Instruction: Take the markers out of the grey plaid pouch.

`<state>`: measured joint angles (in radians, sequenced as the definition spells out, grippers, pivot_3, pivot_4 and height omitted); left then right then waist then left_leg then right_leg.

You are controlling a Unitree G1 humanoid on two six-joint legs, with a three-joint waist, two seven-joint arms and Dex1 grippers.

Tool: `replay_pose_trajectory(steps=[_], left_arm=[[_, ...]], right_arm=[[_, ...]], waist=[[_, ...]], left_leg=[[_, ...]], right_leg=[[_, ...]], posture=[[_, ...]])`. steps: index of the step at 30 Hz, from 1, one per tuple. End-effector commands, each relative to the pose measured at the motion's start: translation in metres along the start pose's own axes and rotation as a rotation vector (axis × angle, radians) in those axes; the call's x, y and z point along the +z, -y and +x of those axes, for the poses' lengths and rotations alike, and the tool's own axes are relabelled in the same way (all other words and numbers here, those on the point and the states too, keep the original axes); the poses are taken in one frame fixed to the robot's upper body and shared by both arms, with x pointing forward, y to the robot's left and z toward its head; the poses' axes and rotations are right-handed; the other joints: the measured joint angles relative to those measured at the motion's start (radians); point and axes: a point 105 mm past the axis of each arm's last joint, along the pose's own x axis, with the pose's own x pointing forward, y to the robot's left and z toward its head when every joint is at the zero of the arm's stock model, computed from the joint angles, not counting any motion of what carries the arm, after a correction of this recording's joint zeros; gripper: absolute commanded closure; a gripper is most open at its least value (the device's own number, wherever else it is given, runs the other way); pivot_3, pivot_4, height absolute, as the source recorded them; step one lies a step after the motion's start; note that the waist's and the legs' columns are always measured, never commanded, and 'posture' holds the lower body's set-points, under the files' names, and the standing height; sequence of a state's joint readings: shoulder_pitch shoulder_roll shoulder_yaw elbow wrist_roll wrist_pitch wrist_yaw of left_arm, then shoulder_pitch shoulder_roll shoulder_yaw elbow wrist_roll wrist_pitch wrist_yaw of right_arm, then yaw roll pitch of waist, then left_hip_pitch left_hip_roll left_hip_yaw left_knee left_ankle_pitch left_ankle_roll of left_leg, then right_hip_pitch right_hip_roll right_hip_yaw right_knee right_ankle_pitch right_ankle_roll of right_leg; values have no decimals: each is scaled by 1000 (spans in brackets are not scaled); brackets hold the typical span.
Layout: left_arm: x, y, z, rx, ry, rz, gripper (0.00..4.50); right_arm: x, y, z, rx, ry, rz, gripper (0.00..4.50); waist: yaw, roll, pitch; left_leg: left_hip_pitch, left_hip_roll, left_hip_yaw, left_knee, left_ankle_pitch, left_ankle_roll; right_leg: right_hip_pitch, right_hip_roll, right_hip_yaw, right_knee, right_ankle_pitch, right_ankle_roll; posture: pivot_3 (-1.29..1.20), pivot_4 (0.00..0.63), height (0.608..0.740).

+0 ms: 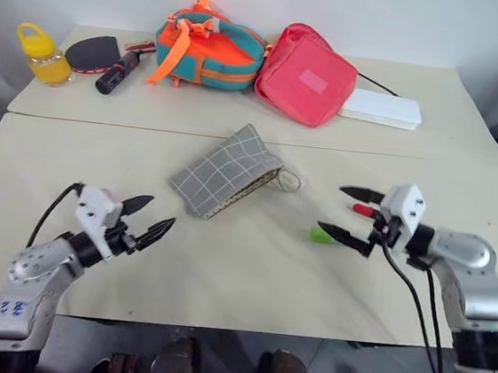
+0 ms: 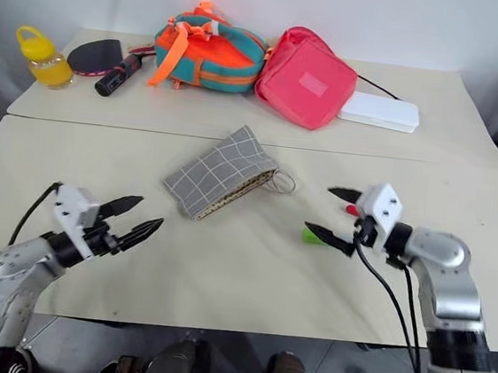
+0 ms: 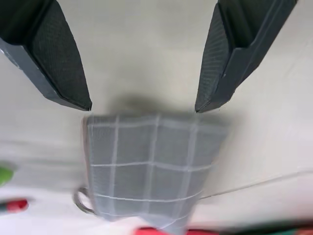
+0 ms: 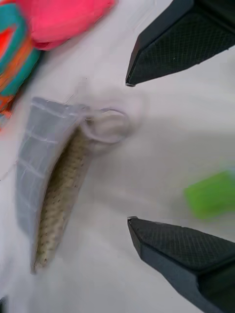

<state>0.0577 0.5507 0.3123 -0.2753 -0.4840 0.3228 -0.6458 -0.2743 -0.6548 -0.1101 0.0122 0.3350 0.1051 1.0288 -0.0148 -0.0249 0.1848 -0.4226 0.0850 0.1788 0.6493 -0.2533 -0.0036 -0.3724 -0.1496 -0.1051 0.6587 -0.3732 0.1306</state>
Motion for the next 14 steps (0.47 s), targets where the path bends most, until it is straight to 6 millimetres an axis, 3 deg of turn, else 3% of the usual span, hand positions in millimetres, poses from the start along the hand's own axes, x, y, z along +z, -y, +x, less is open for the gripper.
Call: replay_pose_trajectory(steps=[1,7,14], left_arm=[[19,-7,-17,66,84,24,920],[5,-26,-42,209,58,22,920],[-7,-28,-52,209,32,26,920]], right_arm=[[1,14,-28,-147,61,6,31],[-19,21,-70,-287,25,29,31],[-36,14,-104,-334,-38,51,31]], waist=[[2,0,0],[-6,0,0],[-14,0,0]], left_leg=[[0,0,0,0,0,0],[1,1,0,1,1,0],[2,1,0,0,1,0]], right_leg=[[0,0,0,0,0,0],[1,1,0,0,0,0],[1,1,0,0,0,0]], posture=[[0,150,740],[0,150,740],[0,150,740]])
